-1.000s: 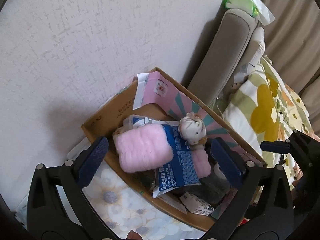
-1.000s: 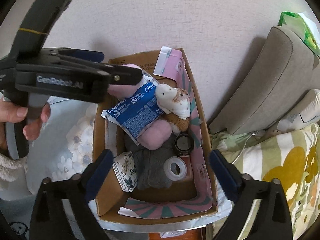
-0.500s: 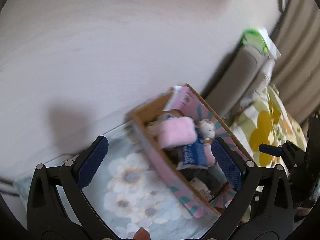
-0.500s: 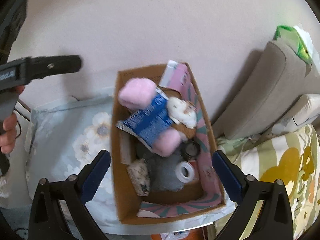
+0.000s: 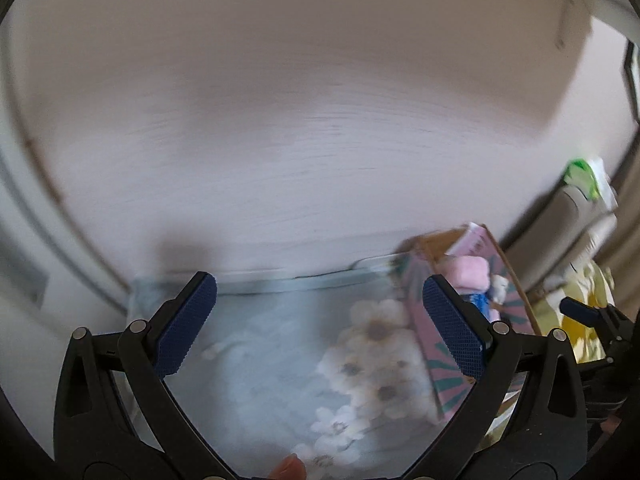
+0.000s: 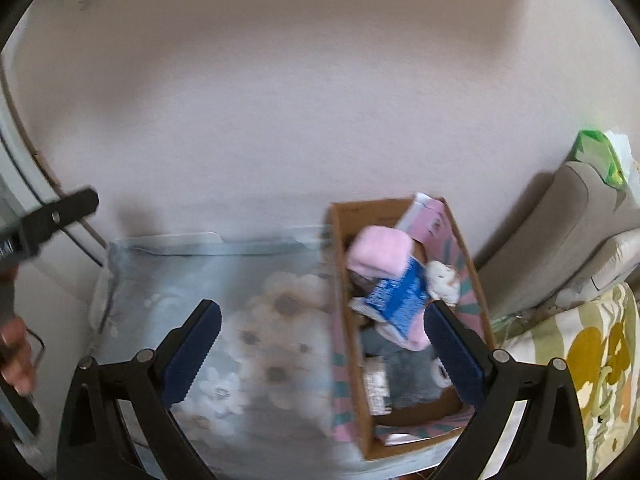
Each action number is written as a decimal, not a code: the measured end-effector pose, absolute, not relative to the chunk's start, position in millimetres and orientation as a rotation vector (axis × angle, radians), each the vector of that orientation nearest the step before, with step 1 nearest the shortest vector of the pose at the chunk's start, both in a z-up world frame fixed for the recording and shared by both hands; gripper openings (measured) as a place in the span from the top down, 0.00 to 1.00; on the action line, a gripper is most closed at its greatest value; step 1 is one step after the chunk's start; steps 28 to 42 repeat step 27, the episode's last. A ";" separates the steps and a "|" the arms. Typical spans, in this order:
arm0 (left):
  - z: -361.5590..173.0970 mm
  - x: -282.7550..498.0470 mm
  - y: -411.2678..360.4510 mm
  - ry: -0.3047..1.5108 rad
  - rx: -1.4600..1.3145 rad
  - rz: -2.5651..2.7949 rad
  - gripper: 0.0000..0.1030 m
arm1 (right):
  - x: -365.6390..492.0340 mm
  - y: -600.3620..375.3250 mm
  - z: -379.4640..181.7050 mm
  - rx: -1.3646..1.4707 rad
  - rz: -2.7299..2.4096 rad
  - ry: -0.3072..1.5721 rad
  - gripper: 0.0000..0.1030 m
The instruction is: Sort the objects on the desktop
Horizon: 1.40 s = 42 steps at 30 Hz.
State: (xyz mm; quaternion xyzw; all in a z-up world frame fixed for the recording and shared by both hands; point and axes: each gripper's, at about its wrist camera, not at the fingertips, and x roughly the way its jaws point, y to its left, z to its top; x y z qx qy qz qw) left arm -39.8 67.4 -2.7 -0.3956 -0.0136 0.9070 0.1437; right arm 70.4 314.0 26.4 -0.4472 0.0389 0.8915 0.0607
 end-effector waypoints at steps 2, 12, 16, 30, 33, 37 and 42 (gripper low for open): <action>-4.2 -29.5 52.0 -0.077 -1.148 2.664 0.00 | 72.8 301.1 28.7 -1.332 2.718 0.097 0.02; -21.0 6.0 22.6 -0.144 -1.192 2.777 0.00 | 78.7 281.7 9.7 -1.366 2.692 0.041 0.02; -27.4 12.0 27.4 -0.090 -1.214 2.761 0.00 | 80.9 279.9 7.2 -1.384 2.688 0.046 0.02; -27.7 12.1 35.7 -0.027 -1.197 2.735 0.00 | 81.0 282.5 6.7 -1.382 2.686 0.055 0.02; -27.7 12.1 35.7 -0.027 -1.197 2.735 0.00 | 81.0 282.5 6.7 -1.382 2.686 0.055 0.02; -27.7 12.1 35.7 -0.027 -1.197 2.735 0.00 | 81.0 282.5 6.7 -1.382 2.686 0.055 0.02; -27.7 12.1 35.7 -0.027 -1.197 2.735 0.00 | 81.0 282.5 6.7 -1.382 2.686 0.055 0.02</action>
